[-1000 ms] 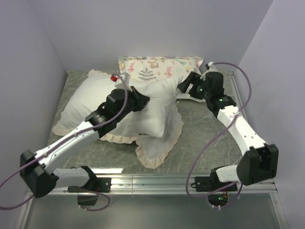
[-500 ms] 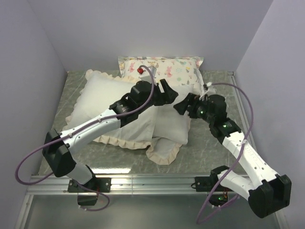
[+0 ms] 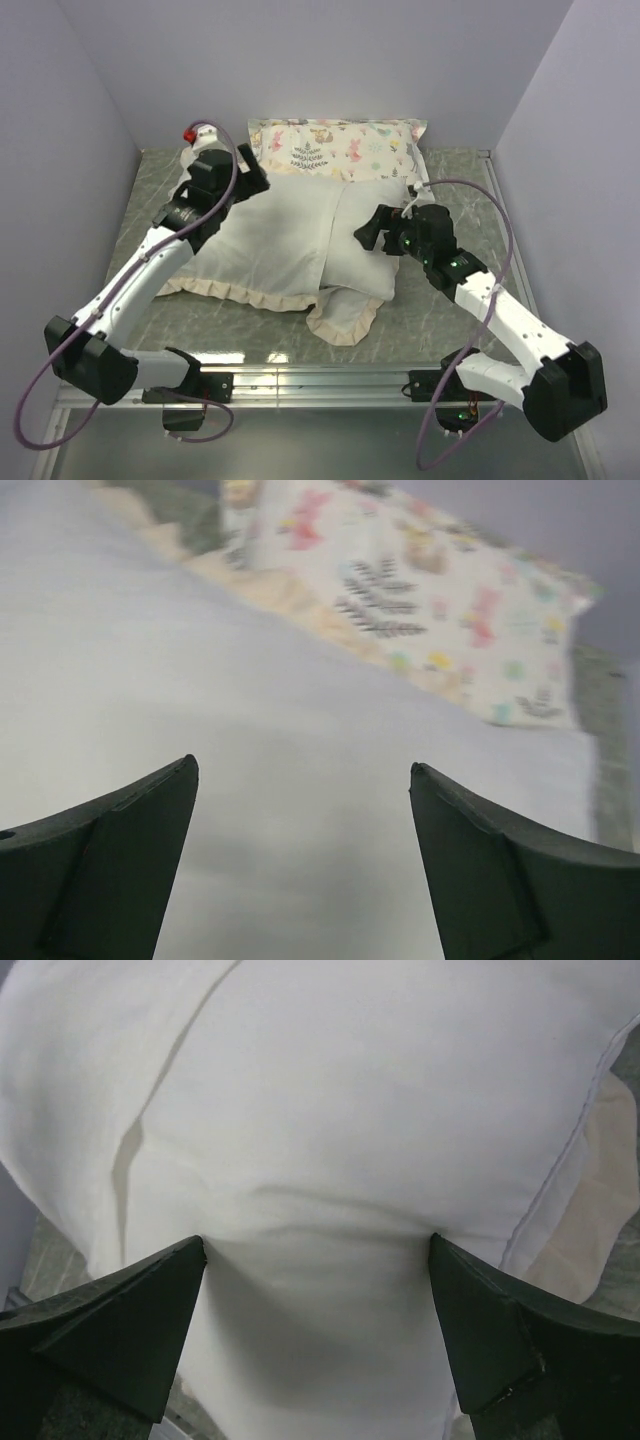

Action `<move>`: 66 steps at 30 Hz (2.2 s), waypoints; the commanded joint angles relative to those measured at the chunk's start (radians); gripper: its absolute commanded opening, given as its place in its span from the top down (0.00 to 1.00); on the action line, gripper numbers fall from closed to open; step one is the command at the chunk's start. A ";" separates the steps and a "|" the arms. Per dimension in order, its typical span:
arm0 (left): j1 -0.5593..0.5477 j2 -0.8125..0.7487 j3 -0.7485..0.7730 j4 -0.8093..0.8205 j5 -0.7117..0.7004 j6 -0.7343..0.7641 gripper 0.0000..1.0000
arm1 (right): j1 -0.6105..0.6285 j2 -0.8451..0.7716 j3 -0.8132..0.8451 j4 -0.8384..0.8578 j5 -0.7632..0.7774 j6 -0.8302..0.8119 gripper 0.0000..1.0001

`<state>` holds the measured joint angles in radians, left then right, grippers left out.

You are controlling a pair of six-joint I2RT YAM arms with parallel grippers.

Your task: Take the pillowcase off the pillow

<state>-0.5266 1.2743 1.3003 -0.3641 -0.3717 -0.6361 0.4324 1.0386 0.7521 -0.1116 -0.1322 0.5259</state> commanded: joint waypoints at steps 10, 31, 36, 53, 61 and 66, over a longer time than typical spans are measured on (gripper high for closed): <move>0.211 0.203 -0.122 -0.030 0.267 0.095 0.13 | 0.003 0.253 0.074 0.121 -0.084 0.016 0.89; 0.444 0.125 -0.004 -0.153 0.002 0.102 1.00 | -0.121 0.018 0.411 -0.289 0.203 -0.093 1.00; 0.524 0.092 0.001 -0.147 -0.032 0.099 0.99 | -0.161 -0.005 0.489 -0.348 0.226 -0.106 1.00; 0.170 -0.210 -0.208 -0.110 0.271 0.106 0.17 | -0.167 -0.018 0.507 -0.355 0.126 -0.093 1.00; -0.124 -0.336 -0.443 -0.087 0.163 -0.060 0.13 | -0.156 -0.006 0.553 -0.379 0.131 -0.102 1.00; -0.196 -0.277 -0.500 -0.067 0.041 -0.145 0.19 | -0.153 0.001 0.567 -0.387 0.131 -0.102 1.00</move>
<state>-0.7044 0.9791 0.8135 -0.4683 -0.2077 -0.6991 0.2829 1.0721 1.2343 -0.6014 -0.0494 0.4278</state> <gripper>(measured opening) 0.828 0.152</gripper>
